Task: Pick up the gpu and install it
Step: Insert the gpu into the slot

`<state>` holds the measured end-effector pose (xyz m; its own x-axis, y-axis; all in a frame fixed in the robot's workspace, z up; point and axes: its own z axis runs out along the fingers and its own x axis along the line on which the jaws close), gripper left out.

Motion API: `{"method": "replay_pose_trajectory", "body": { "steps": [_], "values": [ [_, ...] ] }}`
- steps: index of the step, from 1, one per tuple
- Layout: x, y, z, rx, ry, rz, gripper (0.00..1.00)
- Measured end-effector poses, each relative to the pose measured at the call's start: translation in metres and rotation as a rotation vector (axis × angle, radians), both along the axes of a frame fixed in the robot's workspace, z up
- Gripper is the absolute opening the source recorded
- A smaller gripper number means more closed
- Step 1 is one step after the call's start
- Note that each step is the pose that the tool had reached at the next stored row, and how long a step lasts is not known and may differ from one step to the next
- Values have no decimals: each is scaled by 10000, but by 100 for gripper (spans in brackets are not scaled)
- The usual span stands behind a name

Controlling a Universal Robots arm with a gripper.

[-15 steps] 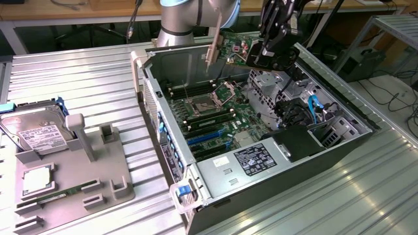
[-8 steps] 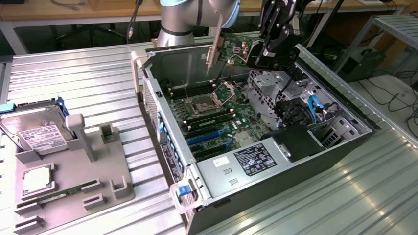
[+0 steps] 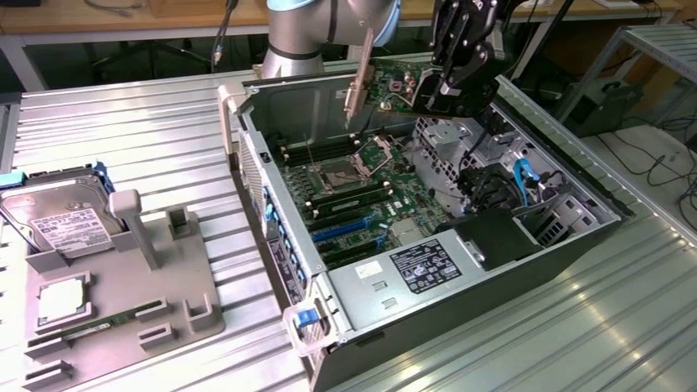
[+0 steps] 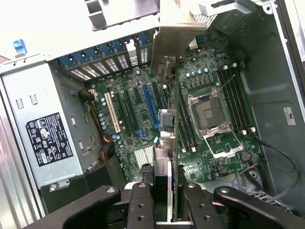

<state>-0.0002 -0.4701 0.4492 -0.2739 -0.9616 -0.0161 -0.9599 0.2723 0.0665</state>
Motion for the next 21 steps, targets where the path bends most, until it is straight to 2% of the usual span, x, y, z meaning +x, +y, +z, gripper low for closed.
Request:
{"method": "replay_pose_trajectory", "body": {
  "steps": [16, 19, 21],
  "values": [
    [0, -7, -2, 4, -4, 1606, 27],
    [0, -7, -9, -8, -95, 1835, 27],
    [0, -7, -16, -6, -106, 2347, 27]
  ]
}}
